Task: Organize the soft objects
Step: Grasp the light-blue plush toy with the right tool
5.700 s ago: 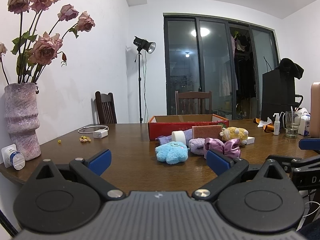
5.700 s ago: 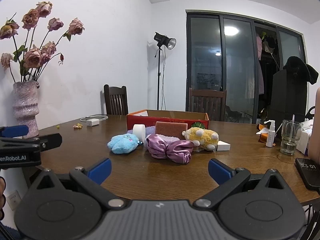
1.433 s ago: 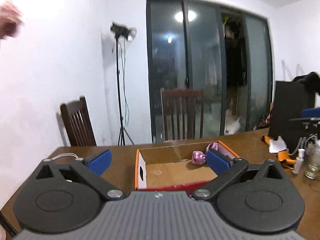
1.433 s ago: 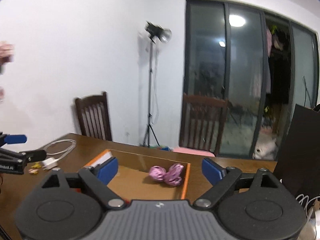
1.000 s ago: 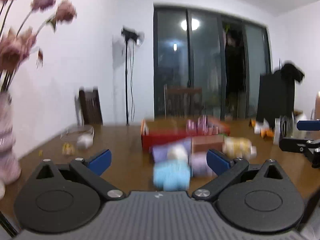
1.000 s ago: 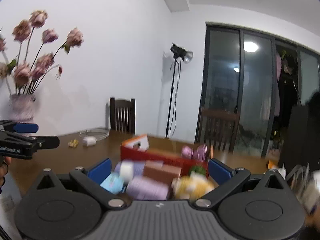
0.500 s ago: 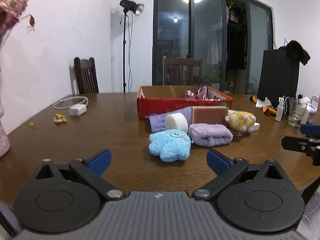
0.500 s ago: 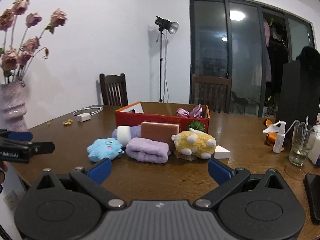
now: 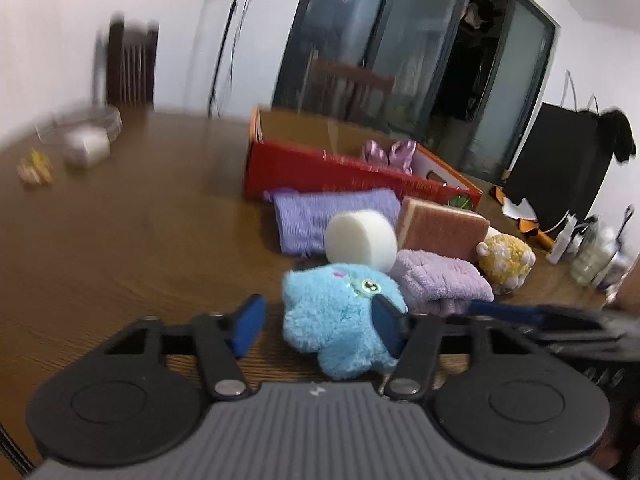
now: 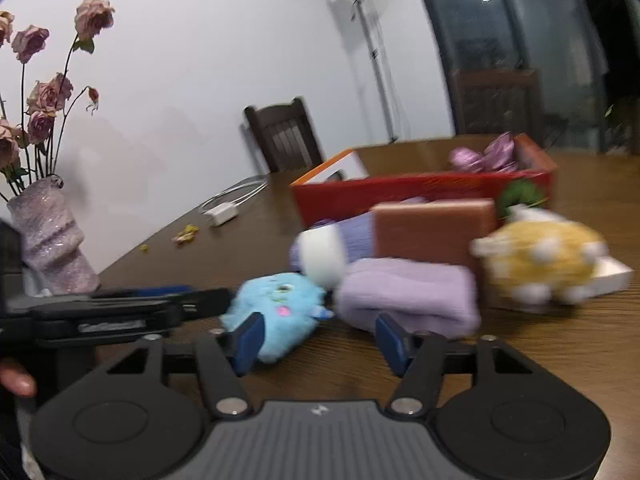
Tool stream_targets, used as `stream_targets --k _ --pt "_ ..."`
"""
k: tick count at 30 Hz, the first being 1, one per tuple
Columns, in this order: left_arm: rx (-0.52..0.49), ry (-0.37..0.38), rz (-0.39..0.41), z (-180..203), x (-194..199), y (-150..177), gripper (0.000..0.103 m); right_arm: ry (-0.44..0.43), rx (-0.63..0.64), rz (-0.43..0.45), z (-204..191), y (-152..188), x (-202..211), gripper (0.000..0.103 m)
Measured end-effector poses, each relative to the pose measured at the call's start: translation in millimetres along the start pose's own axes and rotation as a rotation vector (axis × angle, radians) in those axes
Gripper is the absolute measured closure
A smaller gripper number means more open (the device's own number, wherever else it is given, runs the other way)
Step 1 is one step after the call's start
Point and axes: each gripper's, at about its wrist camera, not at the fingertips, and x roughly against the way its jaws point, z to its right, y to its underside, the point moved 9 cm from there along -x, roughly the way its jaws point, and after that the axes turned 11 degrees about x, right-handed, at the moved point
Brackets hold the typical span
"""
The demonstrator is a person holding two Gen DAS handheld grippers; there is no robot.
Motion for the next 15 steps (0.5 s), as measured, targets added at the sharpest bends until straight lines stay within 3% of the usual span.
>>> stream_targets --k 5,10,15 --pt "0.089 0.096 -0.071 -11.3 -14.5 0.1 0.067 -0.060 -0.028 -0.035 -12.5 -2.3 -35.9 0.050" --pt "0.098 0.109 -0.085 -14.4 -11.7 4.6 0.073 -0.056 -0.075 -0.057 -7.8 1.4 -49.4 0.061" --pt "0.085 0.105 -0.091 -5.9 -1.1 12.6 0.074 -0.062 -0.092 -0.062 -8.5 5.3 -39.7 0.064"
